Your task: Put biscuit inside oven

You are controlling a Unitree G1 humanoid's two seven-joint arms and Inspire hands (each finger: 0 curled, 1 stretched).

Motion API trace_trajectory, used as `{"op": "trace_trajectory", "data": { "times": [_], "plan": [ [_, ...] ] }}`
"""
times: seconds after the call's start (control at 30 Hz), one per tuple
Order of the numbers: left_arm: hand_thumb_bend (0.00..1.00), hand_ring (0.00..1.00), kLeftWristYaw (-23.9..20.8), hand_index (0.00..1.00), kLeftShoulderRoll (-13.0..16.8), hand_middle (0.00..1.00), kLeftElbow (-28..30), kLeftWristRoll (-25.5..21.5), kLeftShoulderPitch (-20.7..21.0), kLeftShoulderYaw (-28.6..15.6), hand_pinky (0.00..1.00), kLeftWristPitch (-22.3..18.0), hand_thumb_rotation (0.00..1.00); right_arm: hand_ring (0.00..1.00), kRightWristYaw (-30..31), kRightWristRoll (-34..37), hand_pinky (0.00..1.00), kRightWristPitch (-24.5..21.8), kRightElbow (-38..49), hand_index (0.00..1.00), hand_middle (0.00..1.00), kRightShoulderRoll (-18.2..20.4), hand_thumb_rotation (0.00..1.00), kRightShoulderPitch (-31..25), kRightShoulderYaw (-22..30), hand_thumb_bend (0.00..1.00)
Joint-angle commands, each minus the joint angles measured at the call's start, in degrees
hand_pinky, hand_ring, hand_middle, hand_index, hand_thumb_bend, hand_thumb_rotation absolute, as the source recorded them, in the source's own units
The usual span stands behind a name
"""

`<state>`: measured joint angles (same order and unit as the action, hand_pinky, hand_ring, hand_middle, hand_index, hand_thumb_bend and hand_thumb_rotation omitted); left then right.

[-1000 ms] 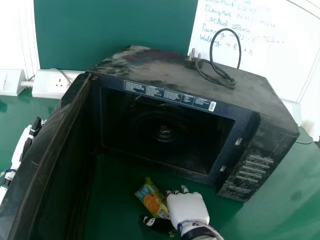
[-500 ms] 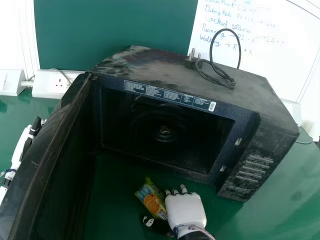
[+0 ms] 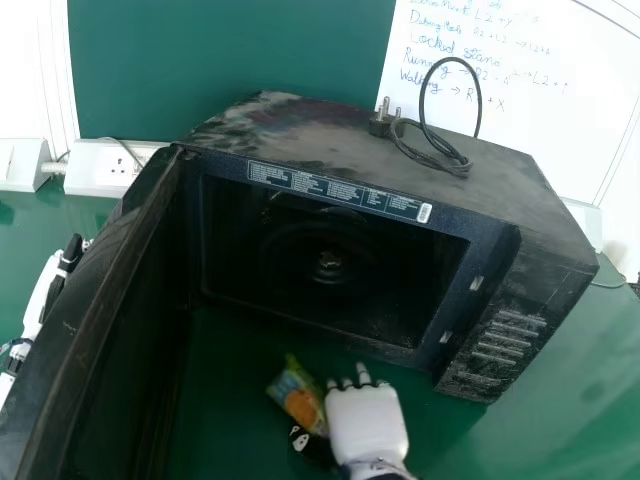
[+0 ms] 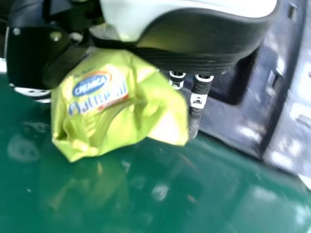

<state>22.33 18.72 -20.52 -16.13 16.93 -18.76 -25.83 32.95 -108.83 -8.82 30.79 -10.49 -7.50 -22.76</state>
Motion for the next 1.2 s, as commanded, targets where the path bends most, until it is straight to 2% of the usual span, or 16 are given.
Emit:
{"op": "trace_trajectory", "data": {
  "times": [0.0,0.03,0.1,0.13,0.17,0.2,0.23,0.27,0.37,0.53,0.67,0.73,0.83,0.93,0.97,1.17],
  "plan": [
    [0.52,0.37,-0.4,0.48,0.2,0.43,0.4,0.2,-0.1,0.3,0.31,0.0,0.08,0.65,0.4,-1.5,0.58,1.0,-3.7,0.76,0.72,-2.3,0.24,-1.6,-0.6,0.68],
    [0.52,0.37,-0.4,0.48,0.1,0.43,0.4,0.2,-0.1,0.3,0.31,0.1,0.08,0.51,-0.9,-1.9,0.45,0.8,-4.4,0.72,0.6,-2.6,0.23,-1.5,-0.7,0.71],
    [0.52,0.37,-0.4,0.48,0.2,0.43,0.3,0.3,-0.1,0.4,0.31,-0.2,0.08,0.33,-1.6,-0.8,0.29,0.1,-5.2,0.66,0.45,-2.0,0.18,-1.3,-0.4,0.75],
    [0.52,0.37,-0.5,0.48,0.2,0.43,0.4,0.4,-0.1,0.4,0.31,-0.2,0.08,0.31,-0.5,0.5,0.27,-0.2,-5.4,0.65,0.42,-1.3,0.17,-1.0,0.2,0.77],
    [0.52,0.37,-0.5,0.48,0.2,0.43,0.5,0.3,-0.1,0.4,0.31,0.0,0.08,0.32,0.7,1.7,0.27,-0.4,-5.5,0.65,0.4,-0.8,0.14,-0.6,0.8,0.79],
    [0.52,0.37,-0.5,0.48,0.1,0.43,0.6,0.3,-0.1,0.4,0.31,0.1,0.08,0.39,1.6,2.3,0.33,-0.5,-5.6,0.63,0.43,-0.7,0.13,-0.2,1.2,0.8],
    [0.52,0.37,-0.5,0.48,0.1,0.43,0.6,0.3,-0.1,0.4,0.31,0.1,0.08,0.37,2.1,2.7,0.32,-0.5,-5.8,0.62,0.41,-0.9,0.13,0.2,1.5,0.81],
    [0.52,0.37,-0.6,0.48,0.1,0.43,0.6,0.2,-0.1,0.3,0.31,0.2,0.08,0.34,2.4,3.0,0.3,-0.3,-5.8,0.54,0.39,-1.2,0.13,0.5,1.7,0.64],
    [0.52,0.37,-0.7,0.48,0.1,0.43,0.4,0.4,0.0,0.3,0.31,-0.1,0.08,0.33,2.9,3.4,0.31,-0.3,-6.2,0.5,0.39,-1.8,0.14,1.2,2.2,0.54],
    [0.52,0.37,-0.3,0.48,0.1,0.43,0.4,0.1,0.0,0.4,0.31,-0.2,0.07,0.32,3.6,3.7,0.29,0.0,-5.7,0.49,0.4,-2.5,0.14,1.8,2.4,0.53],
    [0.52,0.37,-0.6,0.48,0.1,0.43,0.4,0.4,-0.1,0.4,0.31,-0.1,0.08,0.31,2.5,7.5,0.28,-0.7,-3.5,0.49,0.39,-1.9,0.14,1.5,3.6,0.53],
    [0.52,0.37,-0.7,0.48,0.1,0.43,0.5,0.4,-0.1,0.4,0.31,0.0,0.08,0.32,3.2,9.4,0.3,-0.3,-1.1,0.48,0.45,-2.2,0.04,1.7,4.7,0.53],
    [0.52,0.37,-0.6,0.48,0.2,0.43,0.3,0.3,-0.1,0.3,0.31,-0.1,0.08,0.31,4.1,12.0,0.3,-0.2,2.6,0.49,0.47,-2.3,0.0,2.3,6.6,0.53],
    [0.52,0.37,-0.5,0.48,0.2,0.43,0.1,0.0,0.0,0.3,0.31,0.0,0.08,0.35,3.8,14.2,0.35,-0.4,6.2,0.5,0.43,-1.7,0.0,2.9,8.4,0.53],
    [0.52,0.37,-0.2,0.48,0.2,0.44,-0.2,-0.1,0.0,0.2,0.31,-0.3,0.08,0.34,3.7,14.9,0.35,-0.3,7.3,0.5,0.45,-1.6,0.0,3.3,9.0,0.53],
    [0.52,0.37,-0.7,0.48,0.1,0.43,0.8,0.3,-0.2,0.3,0.31,0.2,0.08,0.42,8.2,16.7,0.44,-0.2,11.0,0.52,0.42,-0.3,0.0,8.4,12.0,0.53]
  ]
}}
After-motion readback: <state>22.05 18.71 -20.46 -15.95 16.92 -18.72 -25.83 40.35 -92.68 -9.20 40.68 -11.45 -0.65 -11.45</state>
